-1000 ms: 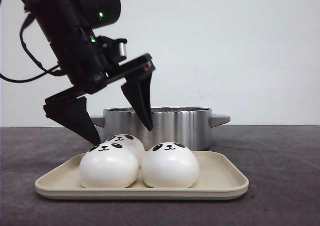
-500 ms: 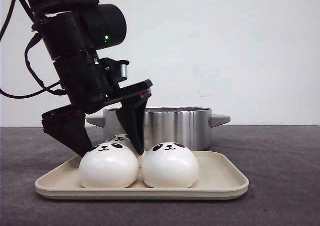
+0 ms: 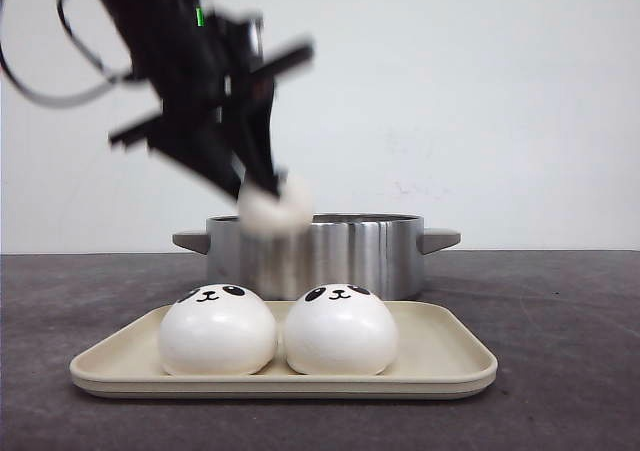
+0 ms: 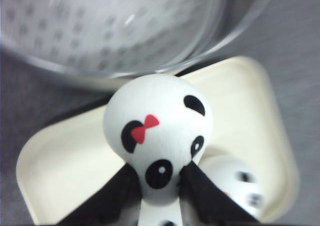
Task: Steam buns
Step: 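Lift the bun with the left gripper and lower it into the pot, then open the left gripper beside the first bun and withdraw upward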
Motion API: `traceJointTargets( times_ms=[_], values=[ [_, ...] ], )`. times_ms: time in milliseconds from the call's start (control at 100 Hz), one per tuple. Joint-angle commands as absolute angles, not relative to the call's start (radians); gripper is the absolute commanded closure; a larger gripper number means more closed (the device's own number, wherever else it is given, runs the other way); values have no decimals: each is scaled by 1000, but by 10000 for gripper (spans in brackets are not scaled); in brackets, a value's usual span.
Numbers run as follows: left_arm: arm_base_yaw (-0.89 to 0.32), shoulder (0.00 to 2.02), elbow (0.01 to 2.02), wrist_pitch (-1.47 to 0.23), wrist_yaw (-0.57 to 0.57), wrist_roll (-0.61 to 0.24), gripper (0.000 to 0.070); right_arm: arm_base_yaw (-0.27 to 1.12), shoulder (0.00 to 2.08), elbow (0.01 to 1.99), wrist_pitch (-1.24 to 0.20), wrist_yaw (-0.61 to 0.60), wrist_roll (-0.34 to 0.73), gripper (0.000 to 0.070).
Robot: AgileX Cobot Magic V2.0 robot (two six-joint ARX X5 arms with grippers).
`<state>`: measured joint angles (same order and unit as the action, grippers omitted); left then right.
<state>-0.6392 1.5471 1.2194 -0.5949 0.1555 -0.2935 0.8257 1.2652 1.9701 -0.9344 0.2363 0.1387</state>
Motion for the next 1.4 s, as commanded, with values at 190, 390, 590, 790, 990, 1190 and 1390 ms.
traceJointTargets(
  times_ms=[190,390,590,790,990,1190,1390],
  values=[
    [-651,1415,1266,-485,79,-292,689,837,1273,1993,-920,235,157,684],
    [-583,1489,1378,-476,70,-286,689,843,1273,1991,-921,234,157,684],
    [-541,1659,1510,-476,25,-217,689,843,1273,1991,-928,233,156,684],
    [-509,1846,1620,-480,-13,-210,689,843,1273,1990,-947,234,149,684],
    [-490,1973,1676,-465,-38,-210,685,843,1273,1990,-1001,237,147,684],
    [-482,2043,1678,-423,-38,-189,671,843,1273,1990,-1007,237,155,684],
    [-472,2075,1678,-422,-38,-179,561,843,1273,1990,-1007,237,162,684]
  ],
)
